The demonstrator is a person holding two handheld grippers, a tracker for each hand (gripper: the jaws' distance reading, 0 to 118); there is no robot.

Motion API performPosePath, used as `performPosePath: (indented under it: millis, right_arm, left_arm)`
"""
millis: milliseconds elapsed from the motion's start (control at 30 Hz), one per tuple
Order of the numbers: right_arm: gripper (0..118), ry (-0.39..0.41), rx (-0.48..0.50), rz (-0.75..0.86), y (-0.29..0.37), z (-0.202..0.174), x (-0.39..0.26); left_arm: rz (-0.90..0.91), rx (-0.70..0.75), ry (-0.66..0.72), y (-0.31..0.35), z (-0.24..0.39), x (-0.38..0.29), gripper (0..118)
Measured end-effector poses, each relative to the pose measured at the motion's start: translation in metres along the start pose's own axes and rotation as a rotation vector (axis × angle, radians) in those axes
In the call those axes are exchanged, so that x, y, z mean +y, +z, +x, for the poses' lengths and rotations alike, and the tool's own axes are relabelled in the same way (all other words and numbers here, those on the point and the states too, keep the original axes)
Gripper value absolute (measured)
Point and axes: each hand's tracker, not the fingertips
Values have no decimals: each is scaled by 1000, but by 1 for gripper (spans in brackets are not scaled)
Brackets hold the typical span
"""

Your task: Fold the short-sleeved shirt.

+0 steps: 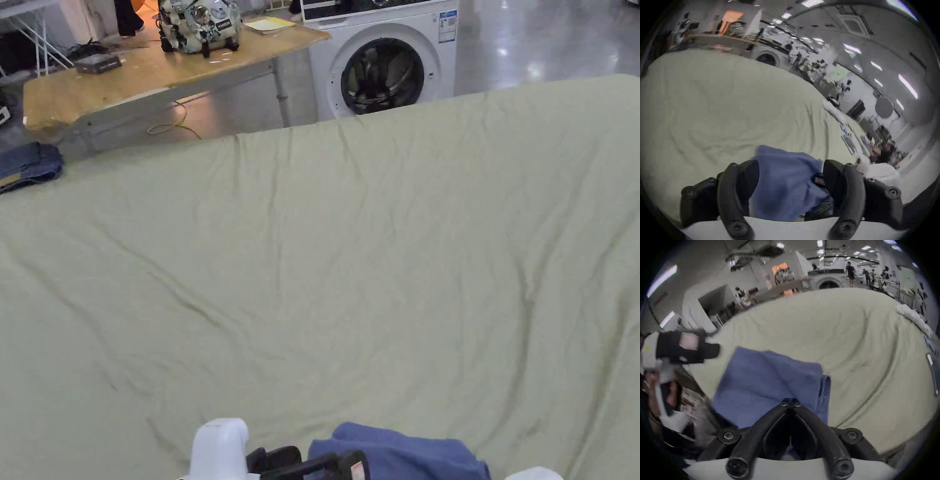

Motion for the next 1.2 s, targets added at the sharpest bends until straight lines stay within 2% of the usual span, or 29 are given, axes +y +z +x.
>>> performPosePath:
  millis: [33,67,233,333,367,400,433,500,533,633,667,733,800,867,967,1067,1100,1133,1200]
  right_arm:
    - [0,32,-67,-48,-12,-1,0]
    - [0,48,-83,-79,-20,0,-1]
    - [0,68,-72,-45,-19,-1,-4]
    - [0,30,-55,-44,-16,1,-3]
    - [0,12,-47,-43,-15,2,-3]
    - [0,0,-41,-44,-15,3,-3]
    - [0,-6,-40,-44,-15,6,-3]
    - [0,-29,-23,-44,-9,7,-1]
    - [0,-95,2,-43,-1,8,3]
    - [0,-198,170,72,29,13,12]
    - [0,-207,172,79,32,14,15]
    - [0,-228,146,100,35,18,18]
    - [0,-255,166,88,31,26,20]
    - [0,-251,169,71,24,29,19]
    - [0,-235,140,33,17,32,15]
    - [0,-236,149,31,21,35,12]
    - [0,-239,152,35,24,34,12]
    - [0,-242,156,43,25,35,13]
    - [0,-225,148,72,31,38,18]
  left_arm:
    - [-6,9,40,4,-17,-1,83]
    - [-13,20,77,4,-29,-2,83]
    - [-65,-140,327,-21,-79,-23,83]
    - [-154,-208,311,-57,-71,-35,83]
    - [-186,-212,302,-68,-69,-38,78]
    - [-226,-197,296,-80,-67,-41,47]
    - [-234,-197,295,-87,-66,-43,39]
    - [-210,-111,281,-84,-61,-40,36]
    - [-188,-154,294,-75,-63,-36,35]
    - [-46,-67,291,-20,-68,-14,34]
    - [50,-8,294,6,-76,-9,34]
    - [121,63,301,66,-122,14,34]
    - [198,191,319,124,-163,30,34]
    - [200,313,344,170,-205,47,34]
    - [44,602,262,200,-251,67,34]
    - [138,603,419,215,-277,77,34]
    - [127,618,459,217,-285,80,36]
    - [95,653,451,216,-288,82,43]
    - [61,818,322,216,-279,94,74]
